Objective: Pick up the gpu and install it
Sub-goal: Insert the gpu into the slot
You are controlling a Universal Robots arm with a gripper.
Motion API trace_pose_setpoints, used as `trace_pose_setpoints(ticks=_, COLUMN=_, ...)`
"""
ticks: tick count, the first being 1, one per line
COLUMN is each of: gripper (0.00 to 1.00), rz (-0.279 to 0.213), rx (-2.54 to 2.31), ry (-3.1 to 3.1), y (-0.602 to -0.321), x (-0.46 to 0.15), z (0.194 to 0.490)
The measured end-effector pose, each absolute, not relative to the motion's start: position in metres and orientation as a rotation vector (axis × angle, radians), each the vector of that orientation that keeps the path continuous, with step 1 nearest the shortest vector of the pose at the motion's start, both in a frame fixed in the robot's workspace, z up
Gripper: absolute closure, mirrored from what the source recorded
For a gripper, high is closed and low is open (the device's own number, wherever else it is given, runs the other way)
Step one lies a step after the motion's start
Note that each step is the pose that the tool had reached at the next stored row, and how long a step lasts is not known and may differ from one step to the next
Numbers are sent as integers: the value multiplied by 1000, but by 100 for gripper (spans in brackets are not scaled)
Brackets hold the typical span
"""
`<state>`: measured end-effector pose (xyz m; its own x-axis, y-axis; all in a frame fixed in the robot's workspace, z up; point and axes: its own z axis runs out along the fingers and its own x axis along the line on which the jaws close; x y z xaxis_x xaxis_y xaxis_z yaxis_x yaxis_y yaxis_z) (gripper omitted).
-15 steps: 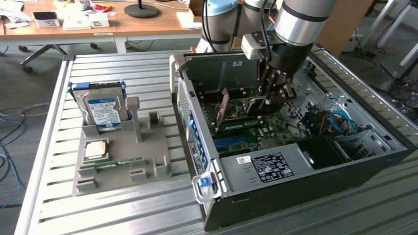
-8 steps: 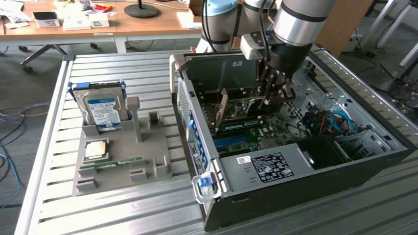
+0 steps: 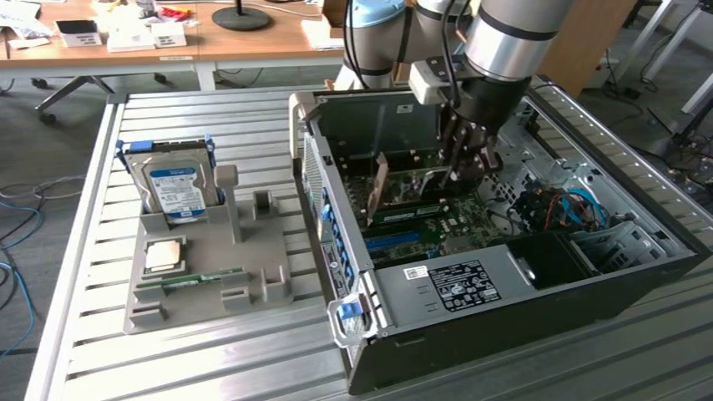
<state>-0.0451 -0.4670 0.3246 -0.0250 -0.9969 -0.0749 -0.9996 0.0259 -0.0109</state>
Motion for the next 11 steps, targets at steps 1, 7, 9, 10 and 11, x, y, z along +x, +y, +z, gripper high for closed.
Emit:
trace_pose_setpoints(ticks=1, gripper=73, rz=68, rx=-2150, ry=2205, y=-467, x=-45, z=324)
trace_pose_setpoints(ticks=7, gripper=73, rz=67, rx=-2150, ry=2206, y=-468, x=-45, z=322)
trace_pose_setpoints(ticks=9, gripper=73, rz=67, rx=-2150, ry=2206, y=-468, x=-45, z=322)
trace_pose_setpoints(ticks=10, gripper=73, rz=67, rx=-2150, ry=2205, y=-468, x=-45, z=322)
trace_pose_setpoints(ticks=11, gripper=73, rz=68, rx=-2150, ry=2205, y=-468, x=-45, z=322)
